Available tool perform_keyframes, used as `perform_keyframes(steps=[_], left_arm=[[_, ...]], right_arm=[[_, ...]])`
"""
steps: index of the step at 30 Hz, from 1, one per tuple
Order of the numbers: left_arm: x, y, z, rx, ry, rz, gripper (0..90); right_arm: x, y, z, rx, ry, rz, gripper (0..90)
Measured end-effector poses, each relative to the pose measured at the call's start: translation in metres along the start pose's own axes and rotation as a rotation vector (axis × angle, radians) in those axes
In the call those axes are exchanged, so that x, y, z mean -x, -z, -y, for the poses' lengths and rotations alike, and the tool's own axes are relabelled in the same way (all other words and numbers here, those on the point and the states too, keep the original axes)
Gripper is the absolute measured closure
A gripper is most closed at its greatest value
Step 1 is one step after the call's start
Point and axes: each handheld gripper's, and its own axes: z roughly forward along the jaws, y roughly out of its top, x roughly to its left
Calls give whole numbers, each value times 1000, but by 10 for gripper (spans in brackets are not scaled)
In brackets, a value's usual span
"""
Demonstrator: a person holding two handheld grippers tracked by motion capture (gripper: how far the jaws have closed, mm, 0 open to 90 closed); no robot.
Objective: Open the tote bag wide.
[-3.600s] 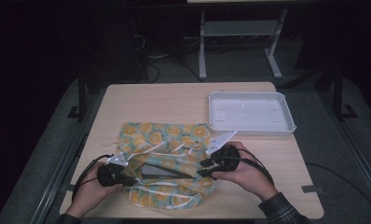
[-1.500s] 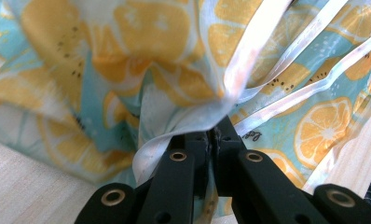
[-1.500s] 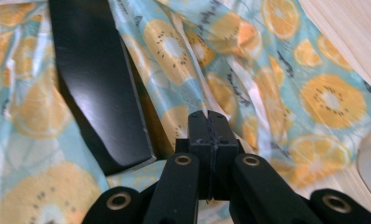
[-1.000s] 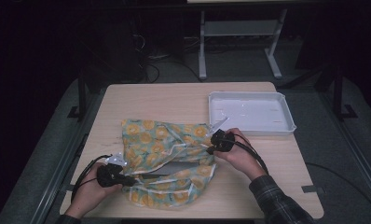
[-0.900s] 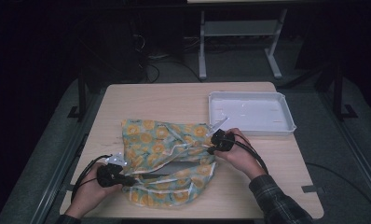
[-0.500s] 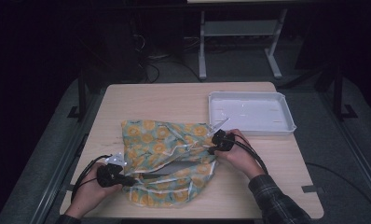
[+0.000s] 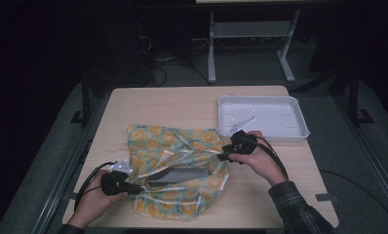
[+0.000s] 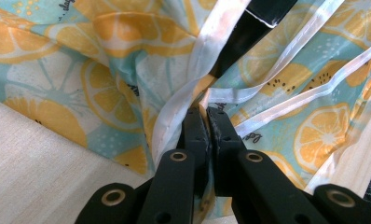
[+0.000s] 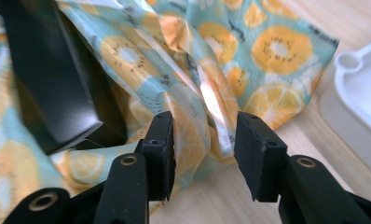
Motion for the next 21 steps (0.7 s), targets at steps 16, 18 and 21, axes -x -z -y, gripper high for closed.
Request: perform_keyframes(steps=[16,18,21], left_arm=[[-1,0,0,5,0,0,873],[-1,0,0,5,1,0,873],[0,0,0,5,5,1,873]], right_arm=[[-48,17,-8,-1,177,-129,578],[-56,16,-7,-5,201,-155,583],[-64,11,-8,-26,238,-171,584]])
